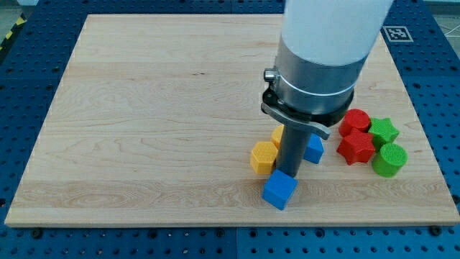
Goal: Nudge the blue cube a bit up
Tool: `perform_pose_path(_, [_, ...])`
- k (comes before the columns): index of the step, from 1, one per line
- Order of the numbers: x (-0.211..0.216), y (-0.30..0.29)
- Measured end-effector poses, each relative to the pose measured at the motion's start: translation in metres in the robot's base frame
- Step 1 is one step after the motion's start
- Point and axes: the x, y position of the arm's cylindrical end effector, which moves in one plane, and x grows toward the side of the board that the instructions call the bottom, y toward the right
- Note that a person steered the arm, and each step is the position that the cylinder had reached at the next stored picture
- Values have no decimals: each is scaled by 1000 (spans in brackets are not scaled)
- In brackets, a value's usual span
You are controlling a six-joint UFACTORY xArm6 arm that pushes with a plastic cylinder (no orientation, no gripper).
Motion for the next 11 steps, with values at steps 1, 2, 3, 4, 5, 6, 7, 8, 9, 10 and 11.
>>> perform_pose_path(1, [-13,34])
perform_pose_path(2, [5,45])
perform_pose_path(3, [45,41])
perform_pose_path(4, [64,38])
perform_pose_path(5, [64,22])
perform_pose_path(6, [63,13])
perform_pose_path(7, [63,-1])
perform_pose_path(8, [62,-17])
perform_pose_path(9, [46,-27])
perform_pose_path(10, [29,-27])
perform_pose_path(11, [14,-27])
